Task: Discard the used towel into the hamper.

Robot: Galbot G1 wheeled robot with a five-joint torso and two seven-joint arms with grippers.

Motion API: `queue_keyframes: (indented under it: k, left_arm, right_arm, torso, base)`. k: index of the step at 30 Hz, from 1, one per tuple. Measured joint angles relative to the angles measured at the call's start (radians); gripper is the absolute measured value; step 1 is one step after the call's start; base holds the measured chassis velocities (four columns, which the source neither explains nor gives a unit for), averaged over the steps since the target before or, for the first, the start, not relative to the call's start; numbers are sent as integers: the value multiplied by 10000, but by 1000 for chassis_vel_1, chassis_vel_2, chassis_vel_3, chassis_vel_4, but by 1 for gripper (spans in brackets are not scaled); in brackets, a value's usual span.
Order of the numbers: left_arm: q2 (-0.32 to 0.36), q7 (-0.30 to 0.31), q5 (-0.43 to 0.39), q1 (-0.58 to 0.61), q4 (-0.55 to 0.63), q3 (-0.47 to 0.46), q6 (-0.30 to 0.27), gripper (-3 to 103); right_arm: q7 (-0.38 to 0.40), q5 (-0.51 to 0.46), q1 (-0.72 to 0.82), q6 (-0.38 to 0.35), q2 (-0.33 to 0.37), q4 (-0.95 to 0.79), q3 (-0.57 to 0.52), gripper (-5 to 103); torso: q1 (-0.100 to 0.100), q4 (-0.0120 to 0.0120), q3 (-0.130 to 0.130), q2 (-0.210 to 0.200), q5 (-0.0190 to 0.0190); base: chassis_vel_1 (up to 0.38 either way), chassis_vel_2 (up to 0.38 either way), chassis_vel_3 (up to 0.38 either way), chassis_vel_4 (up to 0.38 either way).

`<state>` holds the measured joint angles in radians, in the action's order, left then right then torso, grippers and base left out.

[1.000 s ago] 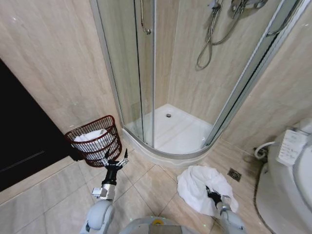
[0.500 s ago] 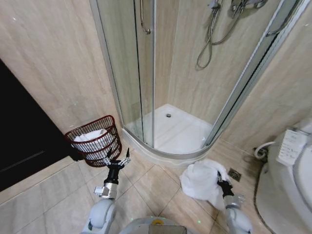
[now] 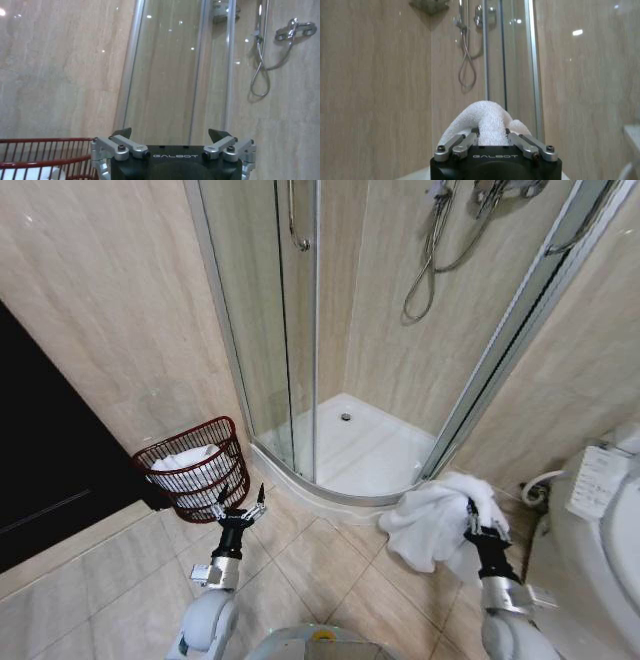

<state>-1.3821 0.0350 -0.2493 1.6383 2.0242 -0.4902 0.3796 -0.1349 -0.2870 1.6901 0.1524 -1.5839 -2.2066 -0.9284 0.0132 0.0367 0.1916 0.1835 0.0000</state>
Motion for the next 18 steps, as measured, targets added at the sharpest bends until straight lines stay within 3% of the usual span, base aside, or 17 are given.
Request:
queue_keyframes:
  k: [9,18]
  left_arm:
    - [74,-73,-153,19,157,-46,52,100]
    - [24,-167,-176,44,126,-120,-69,100]
  right_arm:
    - [635,220,282,-518,-144,-1620,264,18]
    - [894,744,297,-599,-167,-2010,690,18]
  torso:
    - [0,0,0,0,0]
    - [0,0,0,0,-1]
  base:
    - [0,0,0,0]
    - [0,0,0,0]
